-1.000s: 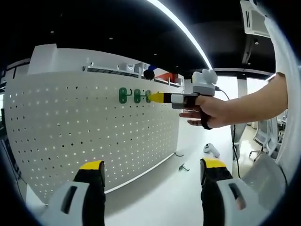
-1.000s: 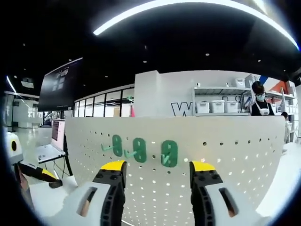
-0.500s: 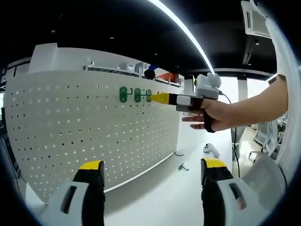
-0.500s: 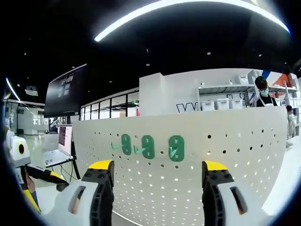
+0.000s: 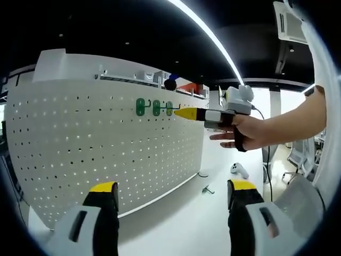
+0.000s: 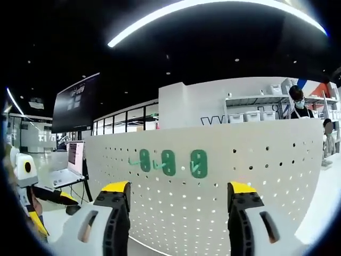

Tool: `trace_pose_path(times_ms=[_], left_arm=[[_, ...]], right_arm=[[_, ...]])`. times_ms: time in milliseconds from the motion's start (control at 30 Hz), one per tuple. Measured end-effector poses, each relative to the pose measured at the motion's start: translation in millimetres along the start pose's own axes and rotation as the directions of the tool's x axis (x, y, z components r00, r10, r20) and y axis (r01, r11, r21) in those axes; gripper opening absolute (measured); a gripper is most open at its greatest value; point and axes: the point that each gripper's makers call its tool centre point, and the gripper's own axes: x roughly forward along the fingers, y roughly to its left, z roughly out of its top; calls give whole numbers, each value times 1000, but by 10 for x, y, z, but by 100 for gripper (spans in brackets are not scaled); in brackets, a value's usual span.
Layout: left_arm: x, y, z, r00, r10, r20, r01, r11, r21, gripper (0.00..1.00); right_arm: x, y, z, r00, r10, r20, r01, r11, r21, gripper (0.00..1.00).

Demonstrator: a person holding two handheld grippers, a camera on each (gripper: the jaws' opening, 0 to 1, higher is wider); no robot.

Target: Insert the hook assembly into the mounting plate slot until the hook locks in place.

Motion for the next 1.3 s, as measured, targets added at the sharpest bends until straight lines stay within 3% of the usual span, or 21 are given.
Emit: trace_pose_path(times_ms=[567,1300], left_arm=[[10,-5,-47,1000,-1,-3,1,1000,-11,86],[-23,-10,-107,1000,-8,-7,8,1000,-30,87]], right_arm=[[-338,79,-281,999,13,-52,-12,1000,14,71],[-747,111,-509,994,30,-101,-28,999,20,71]])
